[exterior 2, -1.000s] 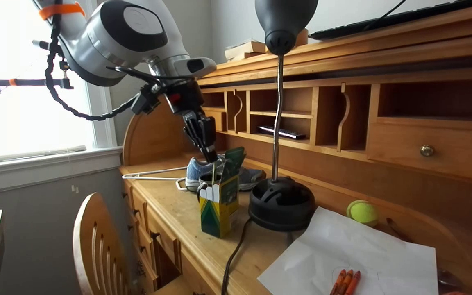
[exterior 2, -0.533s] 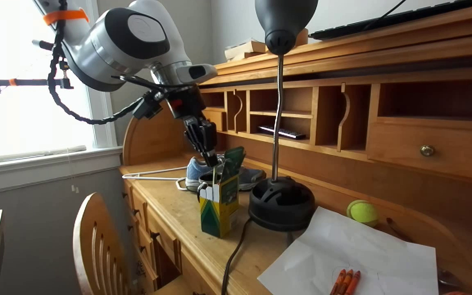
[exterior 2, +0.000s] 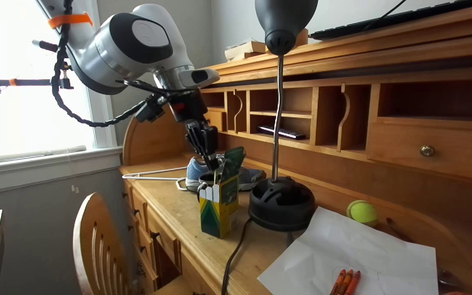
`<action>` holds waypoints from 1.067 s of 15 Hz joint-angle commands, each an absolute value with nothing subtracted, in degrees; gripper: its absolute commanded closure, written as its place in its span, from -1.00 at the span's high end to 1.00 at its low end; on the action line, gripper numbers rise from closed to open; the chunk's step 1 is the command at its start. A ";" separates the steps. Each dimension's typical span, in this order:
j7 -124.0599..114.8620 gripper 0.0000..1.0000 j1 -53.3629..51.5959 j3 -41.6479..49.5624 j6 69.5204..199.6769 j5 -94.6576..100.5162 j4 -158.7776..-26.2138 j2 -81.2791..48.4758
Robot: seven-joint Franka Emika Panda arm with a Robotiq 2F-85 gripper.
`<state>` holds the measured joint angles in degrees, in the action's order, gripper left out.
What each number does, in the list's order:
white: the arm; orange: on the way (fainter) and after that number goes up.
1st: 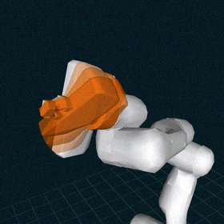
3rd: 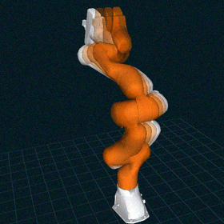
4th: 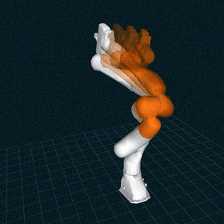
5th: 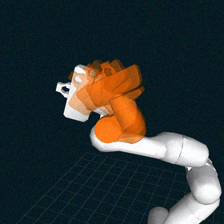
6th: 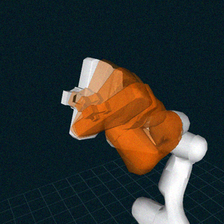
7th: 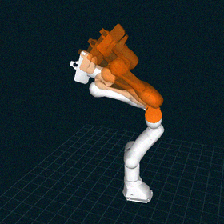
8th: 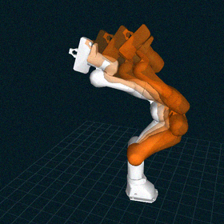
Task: Remove the crayon from the mug and put it in the box.
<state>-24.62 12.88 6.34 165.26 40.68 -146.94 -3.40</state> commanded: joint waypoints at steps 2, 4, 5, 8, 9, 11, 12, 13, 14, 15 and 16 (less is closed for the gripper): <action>-25.92 -0.95 12.95 6.73 166.14 42.28 -146.79 -4.93; -25.65 -0.95 12.99 6.73 166.11 42.04 -146.88 -5.33; -25.51 -0.95 13.03 6.75 166.13 41.91 -146.85 -5.62; -25.56 -0.95 13.14 6.93 166.34 41.87 -146.65 -6.41; -26.50 -0.95 13.05 7.19 166.24 42.63 -146.35 -6.68; -26.92 -0.95 12.92 7.36 165.96 42.68 -146.12 -7.11; -26.89 -0.95 12.93 7.39 166.02 42.47 -146.08 -7.24; -26.95 -0.61 12.93 7.40 166.10 42.32 -146.03 -7.24; -27.18 -0.27 12.91 7.43 166.09 42.38 -146.02 -7.21; -27.37 -0.16 12.90 7.53 166.11 42.40 -146.06 -7.19; -27.48 0.01 12.88 7.61 166.12 42.38 -146.09 -7.21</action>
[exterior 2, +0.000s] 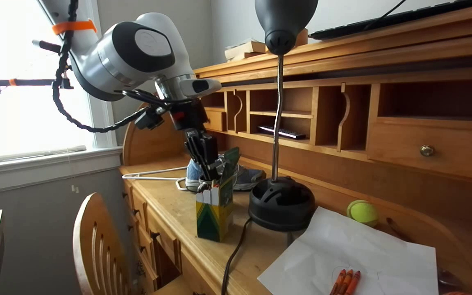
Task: Remove the crayon from the mug and put it in the box.
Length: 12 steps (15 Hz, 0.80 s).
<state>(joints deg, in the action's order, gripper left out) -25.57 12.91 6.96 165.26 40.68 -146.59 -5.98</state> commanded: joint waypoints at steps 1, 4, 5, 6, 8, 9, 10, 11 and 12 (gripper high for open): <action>-27.57 0.14 12.84 7.70 166.13 42.43 -146.14 -7.19; -27.67 0.59 12.75 7.84 166.16 42.43 -146.37 -6.54; -27.76 0.76 12.67 7.83 166.07 42.55 -146.46 -6.09; -27.69 0.90 12.62 7.77 166.05 42.49 -146.56 -5.61; -27.28 1.00 12.44 7.43 165.72 41.91 -146.76 -4.08; -26.10 1.00 12.42 6.84 164.92 39.88 -147.01 -3.23; -23.38 1.00 12.68 5.80 164.62 35.97 -147.57 -2.74; -21.57 1.00 12.78 4.98 164.05 32.30 -148.00 -1.97; -19.03 1.00 12.83 4.03 163.68 27.89 -148.35 -1.42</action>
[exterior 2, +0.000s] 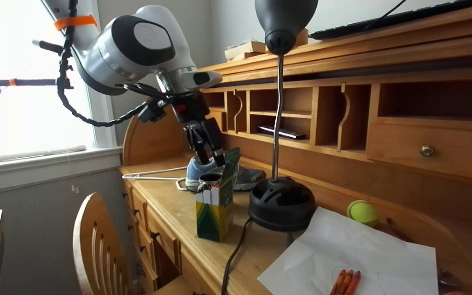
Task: Remove the crayon from the mug and put it in the box.
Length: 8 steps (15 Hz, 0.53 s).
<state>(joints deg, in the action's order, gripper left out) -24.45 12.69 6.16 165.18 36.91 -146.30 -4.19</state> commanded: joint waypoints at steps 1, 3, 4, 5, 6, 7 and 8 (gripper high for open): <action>-15.99 1.00 10.67 4.79 163.31 22.18 -148.94 -0.81; -10.71 1.00 9.13 3.87 160.74 13.03 -149.61 1.27; -7.51 1.00 8.33 3.51 158.28 8.42 -149.52 2.48; -3.48 1.00 7.55 3.19 154.97 3.85 -149.06 3.75; 1.35 1.00 6.94 3.29 149.49 -0.41 -148.30 5.24; 4.99 1.00 6.33 3.73 144.98 -3.30 -147.63 6.57; 6.19 1.00 6.15 4.30 140.49 -3.12 -146.95 7.72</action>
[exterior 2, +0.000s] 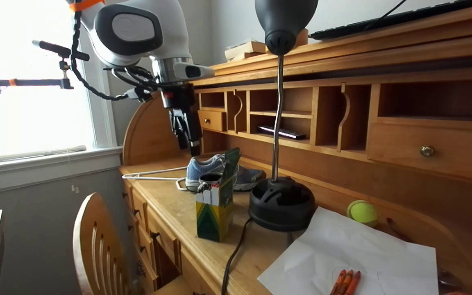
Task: Remove the crayon from the mug and put it in the box.
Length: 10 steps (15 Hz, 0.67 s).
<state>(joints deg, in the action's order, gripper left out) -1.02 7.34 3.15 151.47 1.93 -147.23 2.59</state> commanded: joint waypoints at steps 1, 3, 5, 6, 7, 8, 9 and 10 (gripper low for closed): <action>6.66 1.00 6.19 4.66 135.62 -2.12 -146.09 9.08; 4.92 1.00 6.92 4.84 127.19 2.14 -144.60 11.81; 4.65 1.00 7.15 5.12 120.83 3.64 -143.48 13.95; 4.74 1.00 7.11 5.21 118.20 4.11 -143.01 14.91; 4.49 1.00 6.54 5.35 122.74 2.59 -143.29 12.64; 4.50 1.00 6.57 5.46 120.74 3.06 -142.93 13.60; 4.50 1.00 6.58 5.49 119.72 3.31 -142.77 14.25; 4.49 1.00 6.58 5.49 119.48 3.42 -142.78 14.54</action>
<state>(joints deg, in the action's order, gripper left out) 4.58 7.00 5.07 119.65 3.31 -142.88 14.54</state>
